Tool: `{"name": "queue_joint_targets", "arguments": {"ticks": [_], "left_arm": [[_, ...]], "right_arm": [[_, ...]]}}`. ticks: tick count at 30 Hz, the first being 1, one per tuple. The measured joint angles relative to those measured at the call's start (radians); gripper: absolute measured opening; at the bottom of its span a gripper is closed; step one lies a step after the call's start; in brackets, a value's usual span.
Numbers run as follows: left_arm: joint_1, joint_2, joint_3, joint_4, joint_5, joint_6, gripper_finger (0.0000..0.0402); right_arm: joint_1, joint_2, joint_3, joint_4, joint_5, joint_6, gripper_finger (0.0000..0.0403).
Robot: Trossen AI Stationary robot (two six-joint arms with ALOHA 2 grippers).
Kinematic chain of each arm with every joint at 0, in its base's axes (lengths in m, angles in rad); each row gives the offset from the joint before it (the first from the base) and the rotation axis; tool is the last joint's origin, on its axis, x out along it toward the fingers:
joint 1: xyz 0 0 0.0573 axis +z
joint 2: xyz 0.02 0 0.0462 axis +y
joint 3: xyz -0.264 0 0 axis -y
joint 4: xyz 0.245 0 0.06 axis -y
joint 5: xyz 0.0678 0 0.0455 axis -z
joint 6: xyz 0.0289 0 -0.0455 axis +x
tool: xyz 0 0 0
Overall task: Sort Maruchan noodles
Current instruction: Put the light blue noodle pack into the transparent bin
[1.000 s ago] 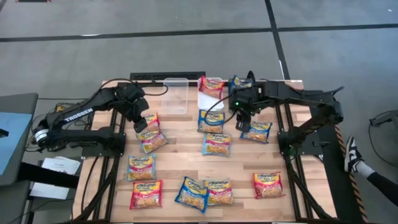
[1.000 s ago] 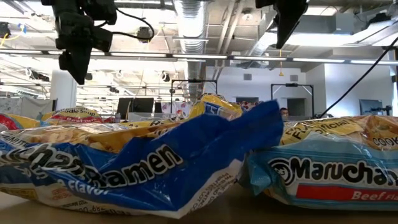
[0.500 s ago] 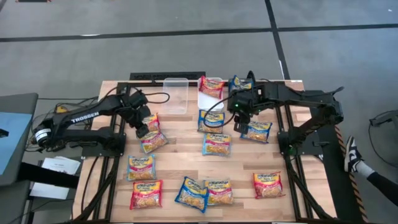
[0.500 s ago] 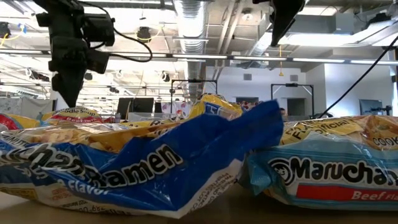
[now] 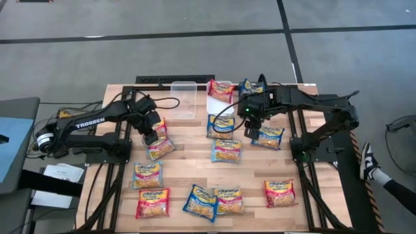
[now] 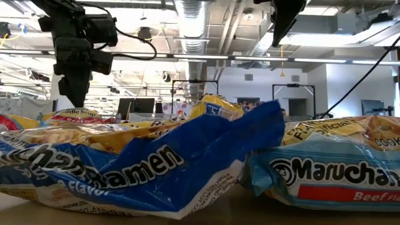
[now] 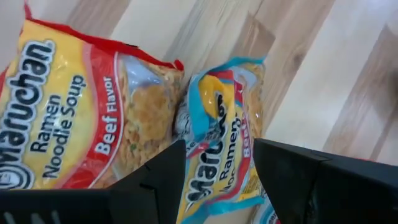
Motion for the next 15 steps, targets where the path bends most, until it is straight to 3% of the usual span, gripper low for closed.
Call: {"name": "queue_joint_targets", "arguments": {"ticks": [8, 15], "left_arm": [[-0.025, 0.126, 0.000, 0.006, -0.035, -0.001, 0.0175], [-0.058, 0.199, 0.000, 0.018, 0.010, 0.006, 0.0175]], "right_arm": [[0.000, 0.000, 0.000, 0.002, 0.000, 0.000, 0.0207], [0.000, 0.000, 0.000, 0.002, 0.000, 0.000, 0.0207]]}}
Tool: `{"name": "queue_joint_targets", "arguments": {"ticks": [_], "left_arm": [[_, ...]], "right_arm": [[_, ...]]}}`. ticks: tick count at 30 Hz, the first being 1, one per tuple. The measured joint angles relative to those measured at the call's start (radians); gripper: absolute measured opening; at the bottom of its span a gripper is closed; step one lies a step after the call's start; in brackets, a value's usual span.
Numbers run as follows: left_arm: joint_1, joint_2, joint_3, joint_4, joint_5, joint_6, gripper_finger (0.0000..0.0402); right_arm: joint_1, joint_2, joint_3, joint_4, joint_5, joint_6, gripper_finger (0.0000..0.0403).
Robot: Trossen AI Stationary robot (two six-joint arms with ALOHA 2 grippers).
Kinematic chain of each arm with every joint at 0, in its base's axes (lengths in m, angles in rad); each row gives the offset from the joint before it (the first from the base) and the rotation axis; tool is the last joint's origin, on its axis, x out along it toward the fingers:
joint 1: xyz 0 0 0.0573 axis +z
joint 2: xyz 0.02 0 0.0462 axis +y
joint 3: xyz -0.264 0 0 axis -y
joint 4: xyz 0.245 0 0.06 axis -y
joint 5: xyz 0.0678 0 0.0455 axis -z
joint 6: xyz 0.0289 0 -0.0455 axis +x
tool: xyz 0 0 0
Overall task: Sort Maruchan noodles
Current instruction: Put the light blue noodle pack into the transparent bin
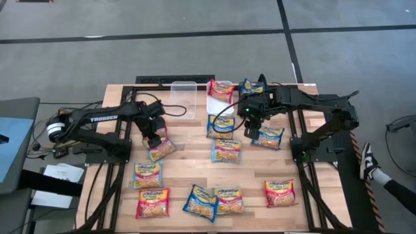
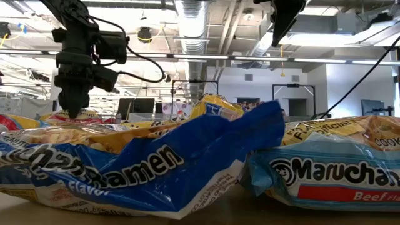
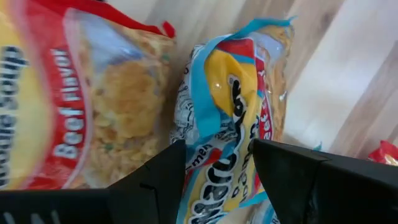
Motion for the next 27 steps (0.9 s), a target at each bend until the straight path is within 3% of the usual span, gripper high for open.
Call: {"name": "queue_joint_targets", "arguments": {"ticks": [8, 20, 27], "left_arm": [[-0.032, 0.069, 0.001, 0.024, 0.048, -0.008, 0.0151], [-0.039, 0.081, 0.002, 0.044, 0.048, -0.009, 0.0008], [-0.039, 0.081, 0.048, 0.047, 0.046, -0.009, 0.0000]], "right_arm": [[0.000, 0.000, 0.000, 0.000, 0.002, 0.001, 0.0207], [0.000, 0.000, 0.000, 0.025, 0.004, 0.001, 0.0207], [0.000, 0.000, 0.000, 0.024, 0.004, 0.001, 0.0207]]}}
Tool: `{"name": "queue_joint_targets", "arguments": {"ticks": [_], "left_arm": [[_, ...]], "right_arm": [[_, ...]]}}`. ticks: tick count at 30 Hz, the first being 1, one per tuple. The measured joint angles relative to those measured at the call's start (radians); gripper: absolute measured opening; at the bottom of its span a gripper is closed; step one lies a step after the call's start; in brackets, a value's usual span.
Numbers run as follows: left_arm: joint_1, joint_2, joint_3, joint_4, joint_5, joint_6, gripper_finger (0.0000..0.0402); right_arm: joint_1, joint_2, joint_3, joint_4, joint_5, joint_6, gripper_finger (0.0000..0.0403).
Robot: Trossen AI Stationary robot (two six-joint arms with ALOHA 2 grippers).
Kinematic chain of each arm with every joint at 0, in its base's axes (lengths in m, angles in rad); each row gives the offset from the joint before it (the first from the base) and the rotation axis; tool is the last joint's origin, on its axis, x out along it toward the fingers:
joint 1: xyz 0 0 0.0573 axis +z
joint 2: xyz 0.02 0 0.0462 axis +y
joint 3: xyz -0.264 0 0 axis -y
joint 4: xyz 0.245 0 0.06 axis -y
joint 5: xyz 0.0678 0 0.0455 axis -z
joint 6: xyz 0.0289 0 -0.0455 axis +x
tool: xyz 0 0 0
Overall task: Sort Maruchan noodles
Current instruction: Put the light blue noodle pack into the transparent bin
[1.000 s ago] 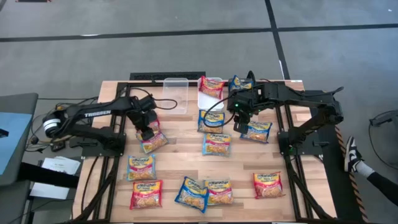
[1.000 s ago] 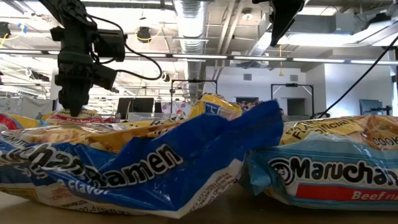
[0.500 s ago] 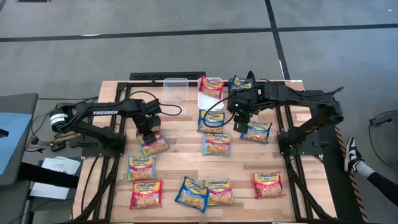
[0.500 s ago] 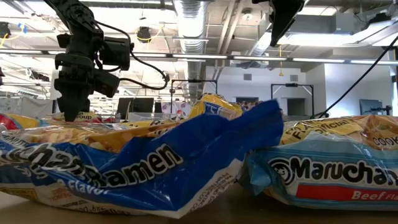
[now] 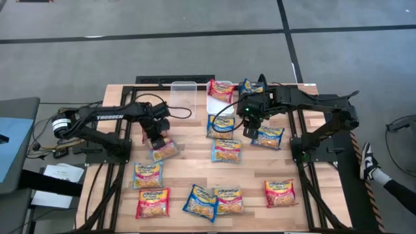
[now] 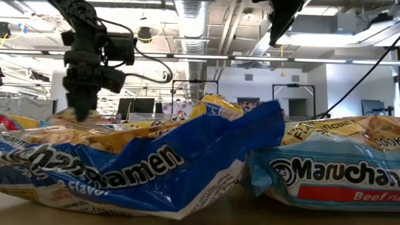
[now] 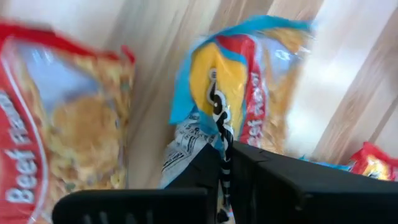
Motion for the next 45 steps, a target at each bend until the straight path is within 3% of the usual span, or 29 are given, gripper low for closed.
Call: {"name": "queue_joint_targets", "arguments": {"ticks": [12, 22, 29, 39, 45], "left_arm": [[-0.002, -0.006, 0.156, -0.007, -0.044, 0.071, 0.0000], [0.008, -0.007, 0.283, -0.009, -0.229, 0.158, 0.0000], [0.061, -0.006, 0.404, 0.004, -0.428, 0.268, 0.0000], [0.191, 0.000, 0.475, 0.177, -0.558, 0.524, 0.0000], [0.248, 0.010, 0.476, 0.305, -0.541, 0.643, 0.0000]], "right_arm": [[0.000, 0.000, 0.000, 0.003, 0.000, 0.000, 0.0207], [0.000, 0.000, 0.000, 0.023, 0.000, 0.000, 0.0207], [0.000, 0.000, 0.000, 0.023, 0.000, 0.000, 0.0207], [0.000, 0.000, 0.000, 0.022, 0.000, 0.000, 0.0207], [0.000, 0.000, 0.000, 0.022, 0.000, 0.000, 0.0207]]}}
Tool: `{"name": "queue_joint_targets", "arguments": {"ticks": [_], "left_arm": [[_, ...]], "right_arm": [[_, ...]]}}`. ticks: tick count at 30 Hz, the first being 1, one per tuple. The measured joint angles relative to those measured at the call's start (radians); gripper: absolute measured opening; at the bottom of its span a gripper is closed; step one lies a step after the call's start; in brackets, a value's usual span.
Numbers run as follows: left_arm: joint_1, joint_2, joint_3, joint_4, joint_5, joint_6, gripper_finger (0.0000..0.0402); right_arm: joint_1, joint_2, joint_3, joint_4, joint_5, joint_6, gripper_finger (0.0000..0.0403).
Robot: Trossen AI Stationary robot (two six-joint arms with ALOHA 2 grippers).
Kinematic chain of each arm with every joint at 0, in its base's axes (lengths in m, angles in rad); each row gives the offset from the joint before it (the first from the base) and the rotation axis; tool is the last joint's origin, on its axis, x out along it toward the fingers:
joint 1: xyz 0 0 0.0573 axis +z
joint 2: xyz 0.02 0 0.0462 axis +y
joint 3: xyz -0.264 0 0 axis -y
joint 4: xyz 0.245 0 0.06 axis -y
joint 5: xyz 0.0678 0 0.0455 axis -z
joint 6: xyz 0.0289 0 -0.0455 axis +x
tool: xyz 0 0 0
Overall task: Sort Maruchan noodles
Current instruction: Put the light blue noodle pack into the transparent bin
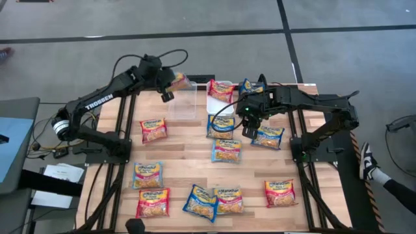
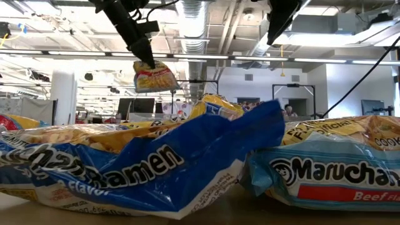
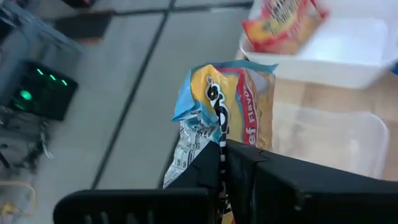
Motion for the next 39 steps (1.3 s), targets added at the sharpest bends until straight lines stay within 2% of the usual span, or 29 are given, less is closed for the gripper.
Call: {"name": "queue_joint_targets", "arguments": {"ticks": [5, 9, 19, 25, 39], "left_arm": [[0.014, 0.068, 0.000, 0.060, 0.018, 0.044, 0.0000], [0.013, 0.142, 0.000, 0.091, -0.039, 0.098, 0.0000], [0.016, 0.259, 0.000, 0.113, -0.069, 0.112, 0.0000], [0.016, 0.288, 0.000, 0.134, -0.139, 0.123, 0.0000], [0.009, 0.302, -0.001, 0.135, -0.086, 0.138, 0.0000]], "right_arm": [[0.000, 0.000, 0.000, 0.001, 0.000, 0.000, 0.0207], [0.000, 0.000, 0.000, 0.001, 0.000, 0.001, 0.0207], [0.000, 0.000, 0.000, 0.002, 0.000, 0.001, 0.0207], [0.000, 0.000, 0.000, 0.002, 0.000, 0.012, 0.0207], [0.002, 0.000, 0.000, 0.002, 0.000, 0.027, 0.0207]]}}
